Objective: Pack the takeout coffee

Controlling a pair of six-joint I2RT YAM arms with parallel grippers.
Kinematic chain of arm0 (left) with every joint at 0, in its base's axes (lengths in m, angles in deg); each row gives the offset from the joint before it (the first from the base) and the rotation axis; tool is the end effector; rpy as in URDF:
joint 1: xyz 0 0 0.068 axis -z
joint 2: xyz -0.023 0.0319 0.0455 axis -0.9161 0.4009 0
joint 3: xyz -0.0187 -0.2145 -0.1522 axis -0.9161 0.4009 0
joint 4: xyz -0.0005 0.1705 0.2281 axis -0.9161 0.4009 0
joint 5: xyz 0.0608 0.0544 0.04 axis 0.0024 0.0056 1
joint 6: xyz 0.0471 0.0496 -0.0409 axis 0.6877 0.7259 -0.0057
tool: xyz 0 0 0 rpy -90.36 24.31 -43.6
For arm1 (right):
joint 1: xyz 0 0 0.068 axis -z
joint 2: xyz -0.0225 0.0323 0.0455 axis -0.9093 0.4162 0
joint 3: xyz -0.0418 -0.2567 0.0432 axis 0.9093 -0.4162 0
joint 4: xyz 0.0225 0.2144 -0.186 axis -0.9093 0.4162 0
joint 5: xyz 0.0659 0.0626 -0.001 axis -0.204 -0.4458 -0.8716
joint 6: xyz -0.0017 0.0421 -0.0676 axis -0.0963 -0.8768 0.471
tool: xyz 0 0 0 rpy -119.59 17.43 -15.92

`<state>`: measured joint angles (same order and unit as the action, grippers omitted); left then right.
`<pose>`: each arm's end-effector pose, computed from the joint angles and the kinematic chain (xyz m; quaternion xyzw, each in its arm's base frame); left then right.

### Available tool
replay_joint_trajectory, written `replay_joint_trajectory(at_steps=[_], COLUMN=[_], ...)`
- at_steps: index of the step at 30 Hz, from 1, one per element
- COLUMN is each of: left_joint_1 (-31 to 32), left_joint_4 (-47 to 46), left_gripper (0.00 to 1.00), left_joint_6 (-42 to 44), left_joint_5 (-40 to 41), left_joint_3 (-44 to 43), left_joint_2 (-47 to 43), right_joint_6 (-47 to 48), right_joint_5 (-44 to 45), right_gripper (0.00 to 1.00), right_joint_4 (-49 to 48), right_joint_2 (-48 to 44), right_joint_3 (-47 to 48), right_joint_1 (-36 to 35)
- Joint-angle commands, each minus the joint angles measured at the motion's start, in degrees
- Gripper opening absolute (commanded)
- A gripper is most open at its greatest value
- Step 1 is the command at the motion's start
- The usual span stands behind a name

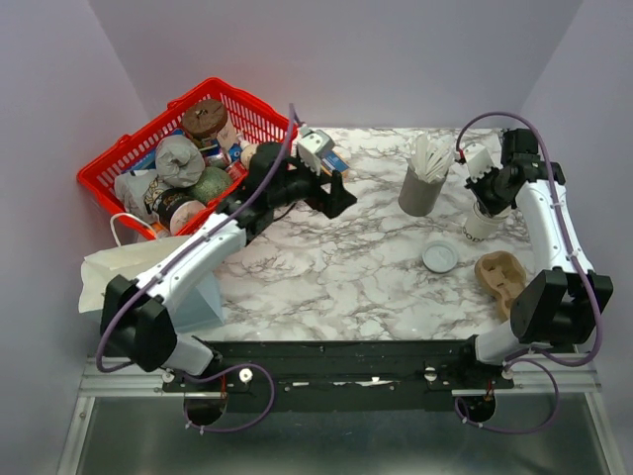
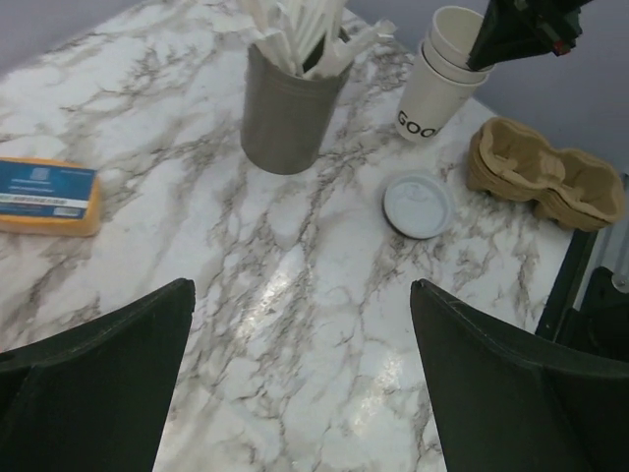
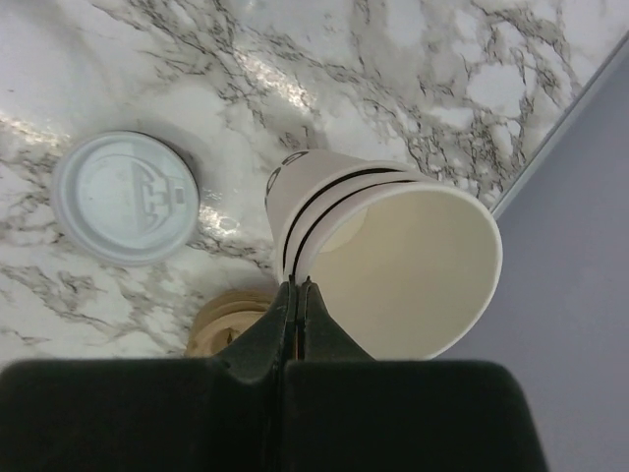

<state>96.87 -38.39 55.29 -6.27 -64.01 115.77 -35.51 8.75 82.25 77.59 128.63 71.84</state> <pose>0.3112 -0.2185 0.3498 0.2717 0.7298 -0.3760 0.5021 0.3499 -0.0306 0.2859 -0.3223 0.9100 -0.0508 0.2560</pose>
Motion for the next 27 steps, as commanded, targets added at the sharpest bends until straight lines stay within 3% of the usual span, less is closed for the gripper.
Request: replay_joint_trajectory(at_steps=[1,6,7,15,27], left_joint_1=[5.26,8.87,9.40,17.48,24.16], left_joint_4=[-15.56,-41.53,-42.82,-47.13,-45.30], left_gripper=[0.99,0.99,0.99,0.99,0.99], left_joint_6=[-9.19,-26.86,-29.42,-45.24,-54.75], left_joint_5=[2.88,5.96,6.39,10.09,14.75], left_joint_3=[0.49,4.80,4.11,-6.78,-20.93], left_joint_2=[6.20,15.32,17.09,33.78,49.17], right_joint_6=[0.09,-2.01,-2.63,-3.34,-3.52], right_joint_5=[4.28,0.24,0.06,-0.20,-3.01], right_gripper=[0.01,0.01,0.01,0.01,0.01], right_joint_4=[-5.33,-5.68,-5.95,-7.10,-5.95], right_joint_2=[-3.26,-4.84,-5.37,-7.39,-8.97], right_joint_3=[-3.21,-3.39,-3.65,-8.84,-10.07], right_joint_1=[0.33,0.33,0.33,0.33,0.33])
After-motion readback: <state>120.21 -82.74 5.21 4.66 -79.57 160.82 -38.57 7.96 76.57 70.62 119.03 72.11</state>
